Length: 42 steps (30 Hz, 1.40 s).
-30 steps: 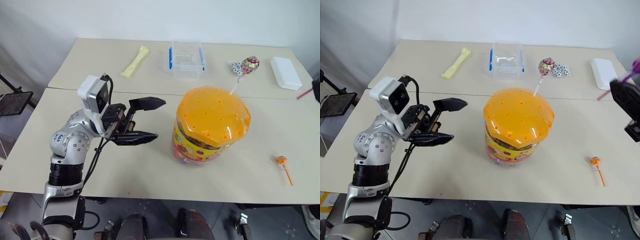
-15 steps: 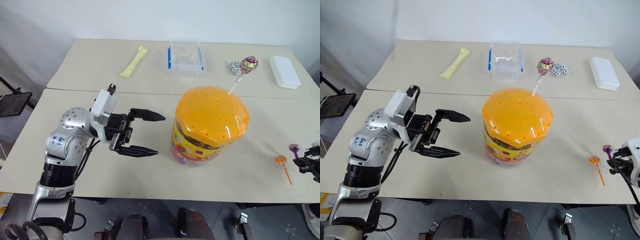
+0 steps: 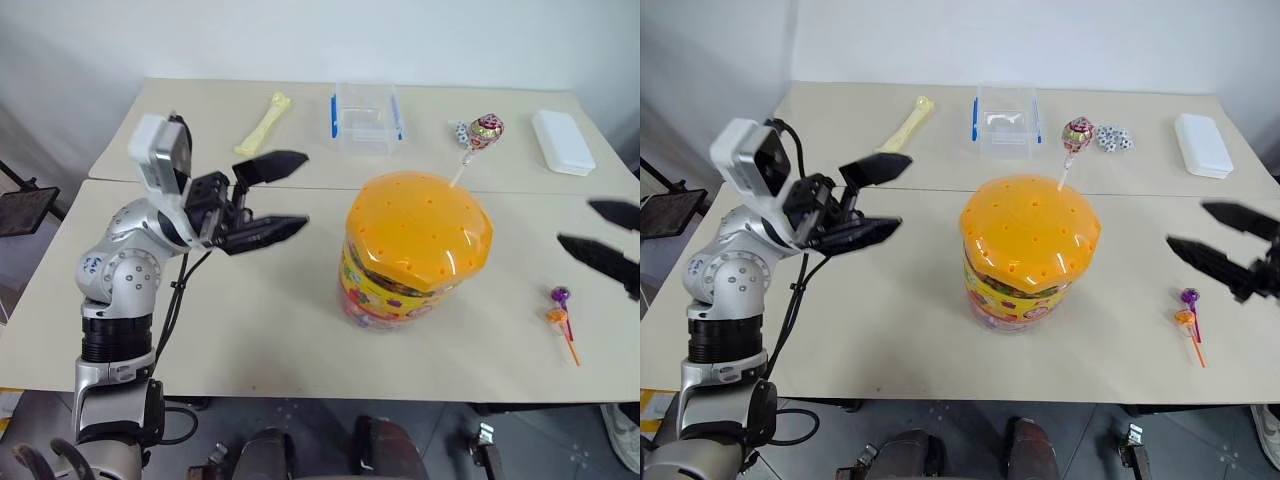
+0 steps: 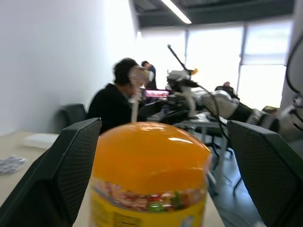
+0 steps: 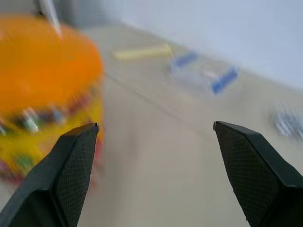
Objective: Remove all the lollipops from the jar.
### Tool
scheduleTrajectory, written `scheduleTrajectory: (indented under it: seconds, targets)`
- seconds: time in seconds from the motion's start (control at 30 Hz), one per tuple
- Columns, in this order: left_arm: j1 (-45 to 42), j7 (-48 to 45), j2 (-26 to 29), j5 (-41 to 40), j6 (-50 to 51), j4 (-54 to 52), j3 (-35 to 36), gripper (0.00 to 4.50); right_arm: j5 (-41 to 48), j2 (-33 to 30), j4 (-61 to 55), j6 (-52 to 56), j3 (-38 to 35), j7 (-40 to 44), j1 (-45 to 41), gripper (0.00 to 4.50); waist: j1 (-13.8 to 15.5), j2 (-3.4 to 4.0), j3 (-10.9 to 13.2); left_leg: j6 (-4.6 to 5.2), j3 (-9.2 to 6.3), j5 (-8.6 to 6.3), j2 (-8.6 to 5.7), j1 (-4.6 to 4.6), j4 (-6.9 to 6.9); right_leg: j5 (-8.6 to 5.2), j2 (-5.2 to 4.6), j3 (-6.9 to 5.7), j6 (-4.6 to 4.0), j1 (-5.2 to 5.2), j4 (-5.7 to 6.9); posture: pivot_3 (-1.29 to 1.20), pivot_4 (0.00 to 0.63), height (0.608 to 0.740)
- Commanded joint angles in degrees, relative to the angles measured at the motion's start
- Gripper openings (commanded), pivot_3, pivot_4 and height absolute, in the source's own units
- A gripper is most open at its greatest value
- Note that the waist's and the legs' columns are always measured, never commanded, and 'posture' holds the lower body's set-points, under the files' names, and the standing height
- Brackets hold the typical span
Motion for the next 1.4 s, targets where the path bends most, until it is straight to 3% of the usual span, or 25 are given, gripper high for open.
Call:
scheduleTrajectory:
  seconds: [0.03, 0.13, 0.27, 0.57, 0.7, 1.0, 1.2, 1.4]
  targets:
    - [-4.3, 2.7, 1.2, -1.6, 0.9, 5.0, 3.8, 4.5, 6.8, 0.6, -4.7, 4.7, 4.6, -6.8, -7.6, 4.08, 0.0, -0.01, 0.0, 0.0, 0.01, 0.0, -0.01, -0.01, 0.05, 0.0, 0.0, 0.0, 0.0, 0.0, 0.02, 0.0, 0.15, 0.74]
    - [-4.9, 1.8, 1.8, 2.2, -1.3, 8.1, 2.6, 4.5, 6.1, 0.5, -5.4, 7.4, 10.3, -9.0, -12.0, 4.08, 0.3, -0.01, 0.0, 0.0, -0.07, 0.0, -0.04, -0.05, 0.08, 0.0, -0.02, -0.07, 0.0, 0.01, 0.02, 0.0, 0.15, 0.74]
    - [-4.0, 0.2, 0.9, 1.2, -0.8, 6.3, 1.7, 4.5, 6.5, 1.8, -5.8, 9.0, 14.3, -9.4, -15.0, 4.08, 0.3, -0.05, 0.0, 0.0, -0.18, -0.02, -0.1, -0.22, 0.09, 0.03, -0.06, -0.24, 0.06, -0.04, -0.02, 0.0, 0.15, 0.74]
    - [-2.1, -1.5, 0.3, 1.2, 0.8, 3.5, 0.3, 4.5, 5.6, 4.8, -4.6, 10.3, 19.2, -10.5, -19.5, 4.08, 0.0, -0.05, 0.0, 0.0, -0.18, -0.01, -0.06, -0.22, 0.17, 0.04, -0.07, -0.31, 0.07, -0.05, 0.03, 0.0, 0.15, 0.74]
    - [-1.9, -3.2, 1.0, 1.2, 1.7, 3.1, -0.5, 4.5, 6.4, 5.5, -4.9, 10.7, 19.7, -8.7, -20.0, 2.97, 0.1, -0.05, 0.0, -0.01, -0.18, -0.02, -0.06, -0.22, 0.18, 0.04, -0.07, -0.3, 0.07, -0.05, 0.05, 0.0, 0.15, 0.74]
    - [-3.0, -4.7, 0.5, 1.0, 2.3, 3.7, -1.1, 4.5, 6.2, 7.0, -2.8, 10.0, 19.9, -6.5, -22.0, 0.01, 0.1, -0.05, 0.0, 0.0, -0.18, -0.02, -0.06, -0.23, 0.18, 0.04, -0.07, -0.3, 0.07, -0.05, 0.04, 0.0, 0.15, 0.74]
    - [-3.7, -4.9, -1.1, -1.3, 3.0, 3.4, 0.0, 4.5, 12.9, 9.3, 1.2, 10.9, 13.3, -10.5, -25.2, 0.01, 0.0, -0.06, 0.0, 0.0, -0.16, -0.02, -0.06, -0.23, 0.15, 0.04, -0.07, -0.31, 0.07, -0.07, 0.04, 0.0, 0.15, 0.74]
    - [-4.7, -4.7, -2.6, -3.5, 4.4, 3.2, 0.2, 4.5, 15.1, 2.2, 4.1, 13.9, 2.3, -12.1, -21.8, 0.01, 0.4, -0.07, 0.0, 0.0, -0.28, -0.02, -0.1, -0.32, 0.15, 0.04, -0.13, -0.37, 0.07, -0.07, 0.03, 0.0, 0.15, 0.74]
